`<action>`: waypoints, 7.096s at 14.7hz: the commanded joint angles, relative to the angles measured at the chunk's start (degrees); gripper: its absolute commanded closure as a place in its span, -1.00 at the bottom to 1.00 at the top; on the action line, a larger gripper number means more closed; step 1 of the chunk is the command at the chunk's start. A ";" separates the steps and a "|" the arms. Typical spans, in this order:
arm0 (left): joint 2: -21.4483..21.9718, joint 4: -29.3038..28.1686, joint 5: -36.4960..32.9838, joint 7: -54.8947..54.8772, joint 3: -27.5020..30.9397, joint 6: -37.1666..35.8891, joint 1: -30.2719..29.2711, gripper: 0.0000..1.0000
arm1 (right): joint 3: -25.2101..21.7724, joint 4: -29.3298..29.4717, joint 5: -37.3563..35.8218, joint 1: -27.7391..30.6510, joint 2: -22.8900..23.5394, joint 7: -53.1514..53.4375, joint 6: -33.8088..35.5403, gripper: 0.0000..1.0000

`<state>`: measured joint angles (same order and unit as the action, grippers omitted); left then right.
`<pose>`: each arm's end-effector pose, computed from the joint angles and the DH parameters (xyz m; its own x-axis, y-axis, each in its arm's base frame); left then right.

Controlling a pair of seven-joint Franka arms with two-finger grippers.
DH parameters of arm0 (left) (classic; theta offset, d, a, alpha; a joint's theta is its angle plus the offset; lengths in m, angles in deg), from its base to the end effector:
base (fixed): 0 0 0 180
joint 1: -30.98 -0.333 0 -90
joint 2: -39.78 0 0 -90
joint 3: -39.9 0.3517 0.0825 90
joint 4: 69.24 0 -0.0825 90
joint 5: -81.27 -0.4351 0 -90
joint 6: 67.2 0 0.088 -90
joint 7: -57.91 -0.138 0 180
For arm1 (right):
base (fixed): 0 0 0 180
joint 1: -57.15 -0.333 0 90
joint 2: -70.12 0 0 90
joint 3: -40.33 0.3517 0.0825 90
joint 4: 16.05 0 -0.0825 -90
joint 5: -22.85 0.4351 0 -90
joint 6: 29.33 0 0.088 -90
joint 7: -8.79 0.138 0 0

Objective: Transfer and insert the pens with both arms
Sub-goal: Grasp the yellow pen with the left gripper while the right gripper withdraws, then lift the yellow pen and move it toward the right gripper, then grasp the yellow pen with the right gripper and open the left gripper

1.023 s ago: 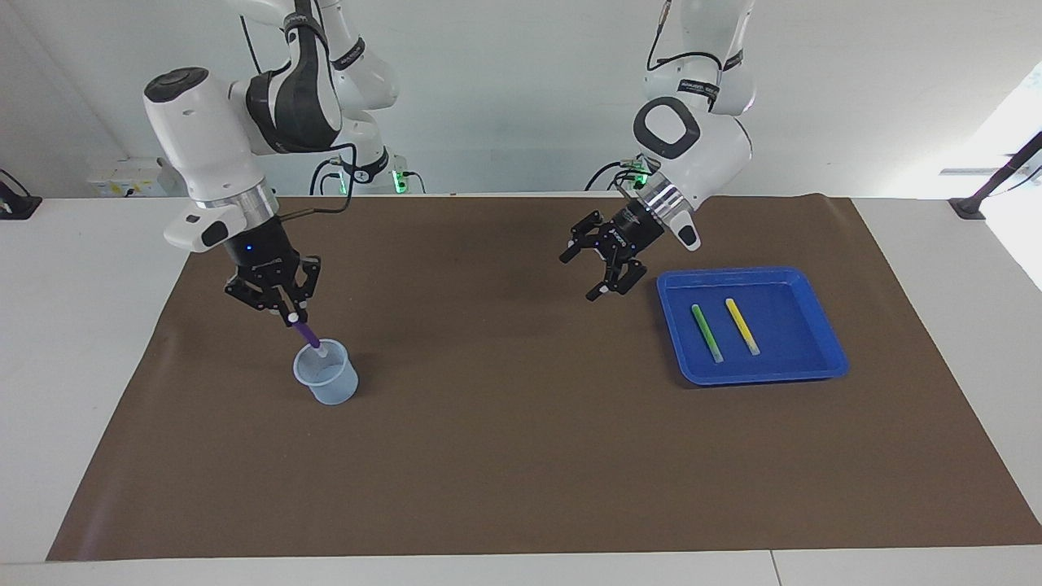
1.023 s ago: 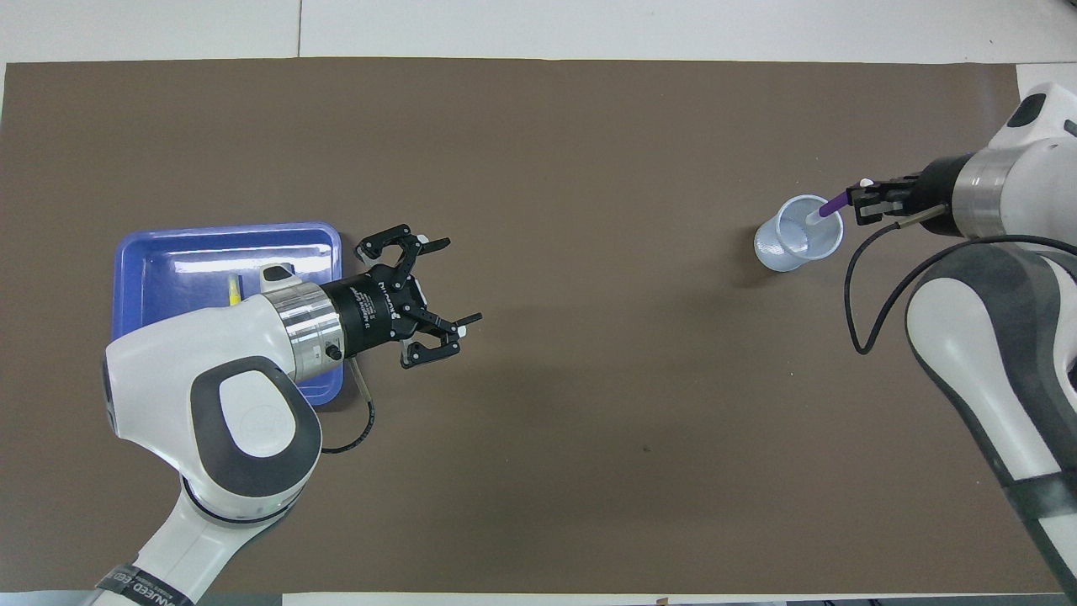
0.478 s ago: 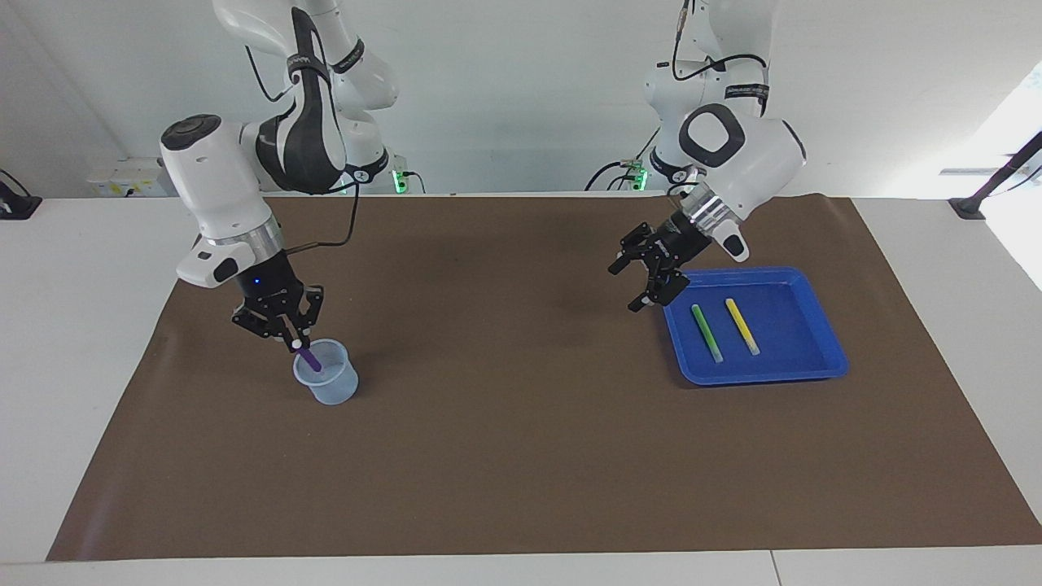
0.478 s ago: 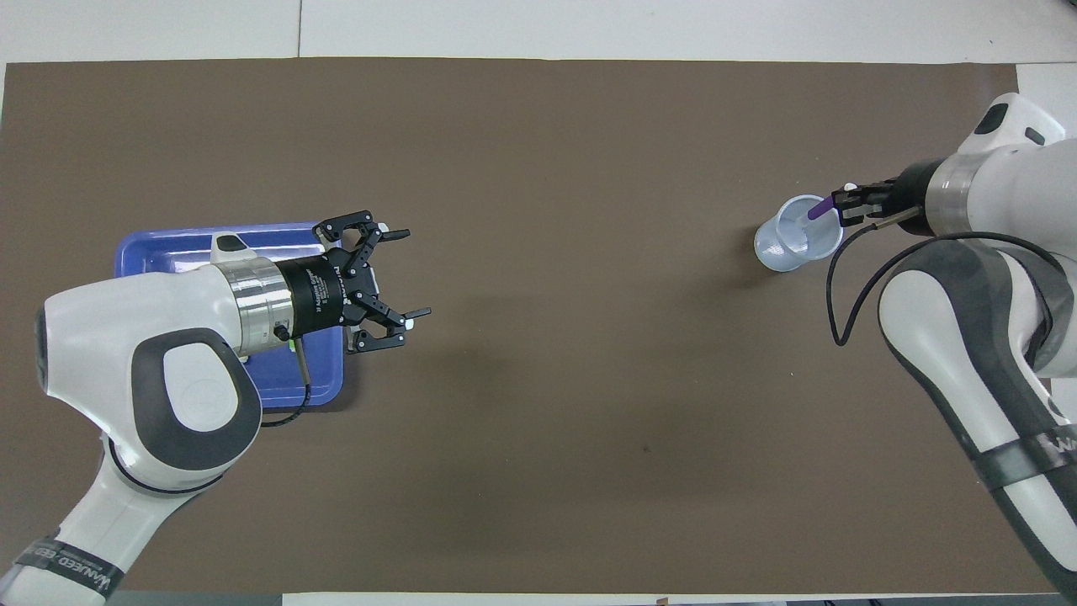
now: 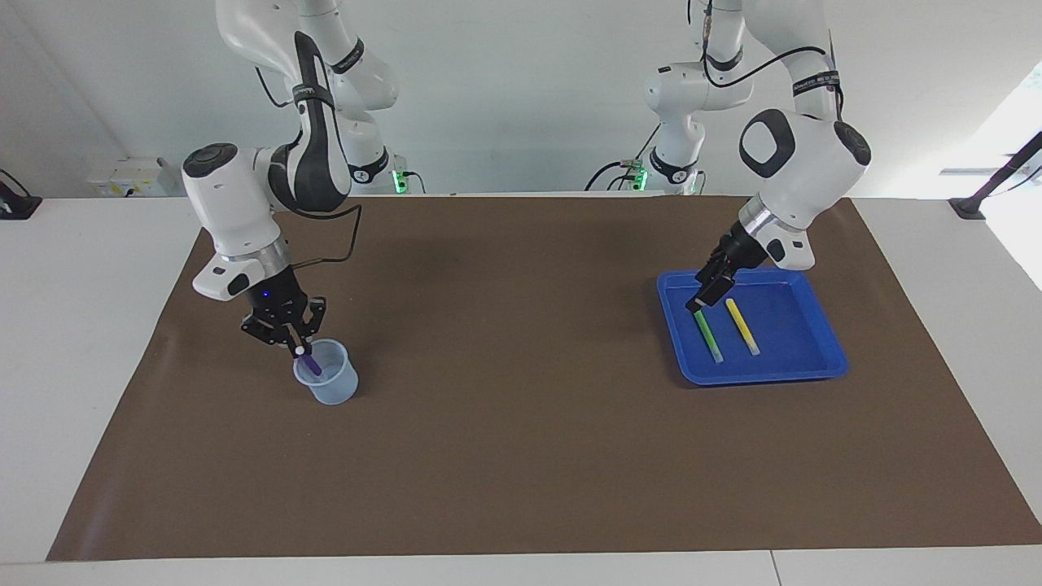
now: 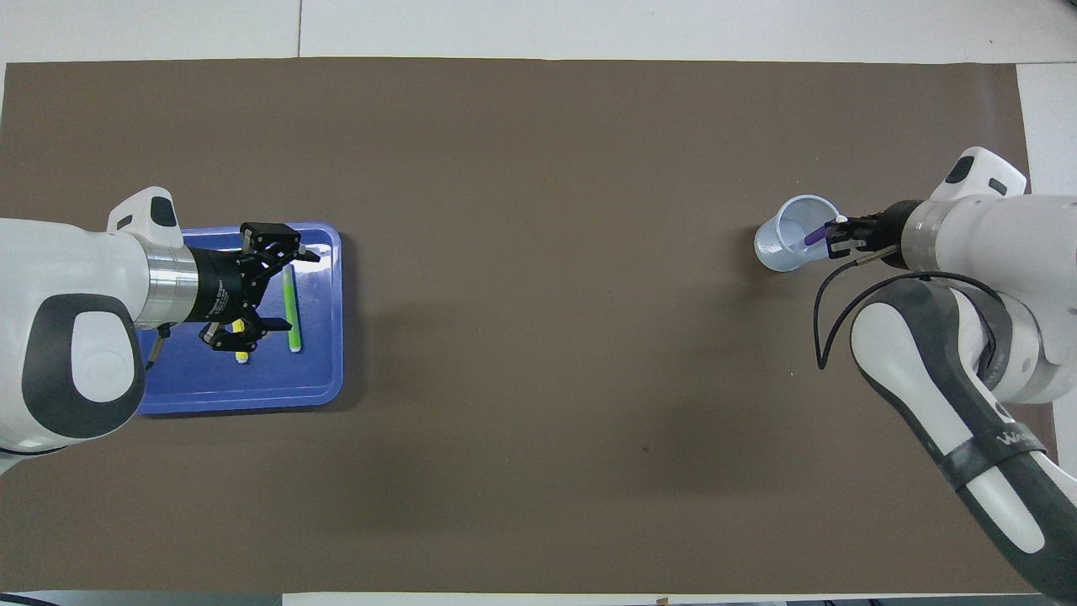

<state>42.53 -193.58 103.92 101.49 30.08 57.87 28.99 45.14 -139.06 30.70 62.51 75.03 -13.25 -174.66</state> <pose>0.5694 -0.1030 0.4017 0.6704 0.7136 -0.2034 0.7403 -0.6246 0.2487 0.6315 -0.0057 0.3689 0.9141 0.2563 0.3143 0.2690 -0.9631 0.0033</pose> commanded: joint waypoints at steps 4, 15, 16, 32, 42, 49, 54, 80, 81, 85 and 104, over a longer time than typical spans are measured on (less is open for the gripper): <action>-5.11 4.72 -19.12 -6.83 -0.38 -3.85 -0.83 -1.00 | 0.72 0.57 -0.12 0.96 0.36 0.59 -1.10 -1.00; -12.24 2.71 -20.19 -43.49 -0.29 3.69 -6.45 -1.00 | 0.72 19.54 -10.72 0.09 0.62 22.10 25.32 -1.00; -12.60 2.27 -20.28 -44.45 -0.29 4.21 -6.45 -1.00 | 0.72 22.35 -11.44 -0.52 0.62 24.83 29.36 -1.00; -13.92 0.33 -23.27 -46.31 -0.29 6.15 -6.63 1.00 | 0.64 39.34 -10.75 -3.61 -0.08 30.48 56.82 -1.00; -14.36 17.00 -14.07 -41.76 -0.47 -17.01 -7.86 1.00 | 0.72 33.81 -10.49 -4.22 -4.56 30.57 56.74 -1.00; -10.85 27.76 2.90 -6.81 -1.96 -31.64 -5.75 1.00 | 0.81 33.89 -10.40 -4.31 -4.47 30.66 56.30 -1.00; -9.44 27.23 14.68 19.57 -2.66 -30.23 -1.37 1.00 | 0.81 33.89 -10.40 -4.31 -4.47 30.66 56.21 -1.00; -0.47 0.24 72.18 29.81 -2.66 25.58 32.92 1.00 | 1.69 27.83 8.23 -19.77 -2.89 55.27 35.74 -0.98; -0.47 0.24 72.44 29.81 -2.66 25.58 32.92 1.00 | 1.60 27.48 8.24 -21.00 -2.80 55.18 35.64 -0.98; -0.47 0.33 74.45 29.72 -2.66 25.58 32.92 1.00 | 1.69 24.06 8.24 -21.97 -4.29 53.87 35.38 -0.94; -0.47 0.51 78.15 29.63 -2.66 27.42 32.92 1.00 | 2.92 21.94 8.24 -22.06 -5.44 52.54 35.38 1.00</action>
<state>41.29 -192.60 180.53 131.13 26.51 83.67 60.91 48.27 -115.82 38.44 39.96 70.48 40.68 -138.83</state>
